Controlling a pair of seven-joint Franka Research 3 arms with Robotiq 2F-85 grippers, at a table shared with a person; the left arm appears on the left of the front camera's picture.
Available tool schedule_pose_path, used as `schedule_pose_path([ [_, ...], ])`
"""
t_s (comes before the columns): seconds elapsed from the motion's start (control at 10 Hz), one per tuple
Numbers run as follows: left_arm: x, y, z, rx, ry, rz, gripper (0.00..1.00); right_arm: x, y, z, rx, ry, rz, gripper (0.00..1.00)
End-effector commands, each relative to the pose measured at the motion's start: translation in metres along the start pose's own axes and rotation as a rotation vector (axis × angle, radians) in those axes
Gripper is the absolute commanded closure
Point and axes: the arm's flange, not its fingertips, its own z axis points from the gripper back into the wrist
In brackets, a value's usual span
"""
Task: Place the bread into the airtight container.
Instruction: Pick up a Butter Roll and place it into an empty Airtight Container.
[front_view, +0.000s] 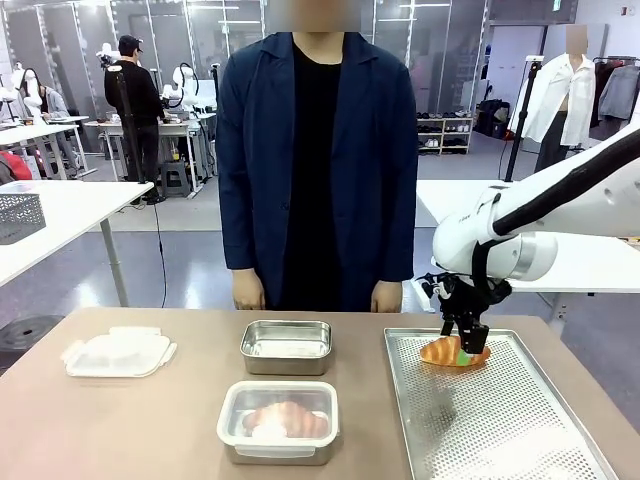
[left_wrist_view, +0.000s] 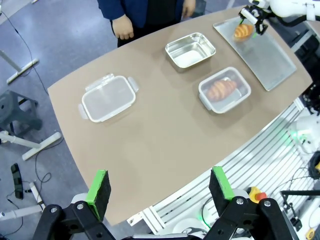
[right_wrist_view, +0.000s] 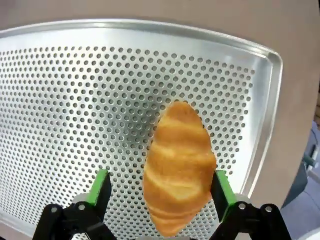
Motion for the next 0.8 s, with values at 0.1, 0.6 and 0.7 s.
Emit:
schedule_pose_path([
  [0.1, 0.001, -0.0003, 0.0003, -0.005, -0.002, -0.007, 0.0, -0.0091, -0.0127, -0.0187, -0.085, 0.056, -0.031, 0.0],
  [0.6, 0.001, -0.0003, 0.0003, -0.005, -0.002, -0.007, 0.0, -0.0114, -0.0095, -0.0179, -0.111, 0.069, -0.029, 0.4],
  [0.7, 0.001, -0.0003, 0.0003, -0.005, -0.002, -0.007, 0.0, -0.0127, -0.0091, -0.0158, -0.11, 0.061, -0.037, 0.44],
])
